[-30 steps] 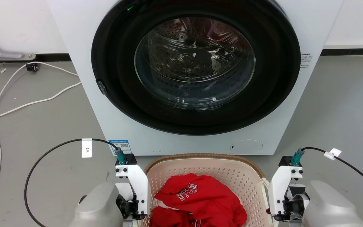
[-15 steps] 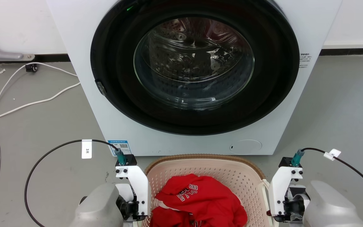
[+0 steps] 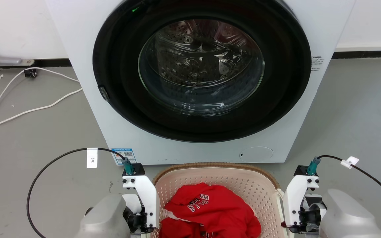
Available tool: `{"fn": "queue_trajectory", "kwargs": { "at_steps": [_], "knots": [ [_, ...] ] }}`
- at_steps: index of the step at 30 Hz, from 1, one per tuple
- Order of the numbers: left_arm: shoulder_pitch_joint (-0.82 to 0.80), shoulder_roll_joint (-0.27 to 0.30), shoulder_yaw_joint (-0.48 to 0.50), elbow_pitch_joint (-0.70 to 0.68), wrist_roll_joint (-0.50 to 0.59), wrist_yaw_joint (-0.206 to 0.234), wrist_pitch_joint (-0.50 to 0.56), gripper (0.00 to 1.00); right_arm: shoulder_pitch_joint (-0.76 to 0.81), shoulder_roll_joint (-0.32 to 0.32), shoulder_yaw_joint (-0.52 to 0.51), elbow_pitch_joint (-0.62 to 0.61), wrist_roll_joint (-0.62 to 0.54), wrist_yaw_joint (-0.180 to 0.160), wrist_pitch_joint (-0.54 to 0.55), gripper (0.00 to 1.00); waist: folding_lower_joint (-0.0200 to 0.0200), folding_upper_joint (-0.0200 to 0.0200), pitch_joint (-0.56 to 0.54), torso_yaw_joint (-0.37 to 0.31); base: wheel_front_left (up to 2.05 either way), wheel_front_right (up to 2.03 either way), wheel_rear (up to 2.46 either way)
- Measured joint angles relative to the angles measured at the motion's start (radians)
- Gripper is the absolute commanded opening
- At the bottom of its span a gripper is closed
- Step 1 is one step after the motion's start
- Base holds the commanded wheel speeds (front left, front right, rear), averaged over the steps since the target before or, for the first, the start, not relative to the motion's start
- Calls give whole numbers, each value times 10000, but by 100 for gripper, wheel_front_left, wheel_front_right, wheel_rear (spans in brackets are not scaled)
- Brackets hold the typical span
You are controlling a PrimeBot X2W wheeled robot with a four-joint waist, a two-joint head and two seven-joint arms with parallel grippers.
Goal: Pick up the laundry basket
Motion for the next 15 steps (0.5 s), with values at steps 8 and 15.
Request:
{"fn": "queue_trajectory", "kwargs": {
  "at_steps": [8, 15],
  "knots": [
    [54, -8, -184, 38, -217, 0, -27, 0, 0, -19, -94, 0, -105, 0, 42, 0, 0, 0, -25, -15, 0, 0, 0],
    [54, -13, -337, 71, -334, 0, -102, 0, 0, -17, -169, 0, -178, 0, 52, 0, 0, 0, -37, 0, 0, 0, 0]
  ]
}}
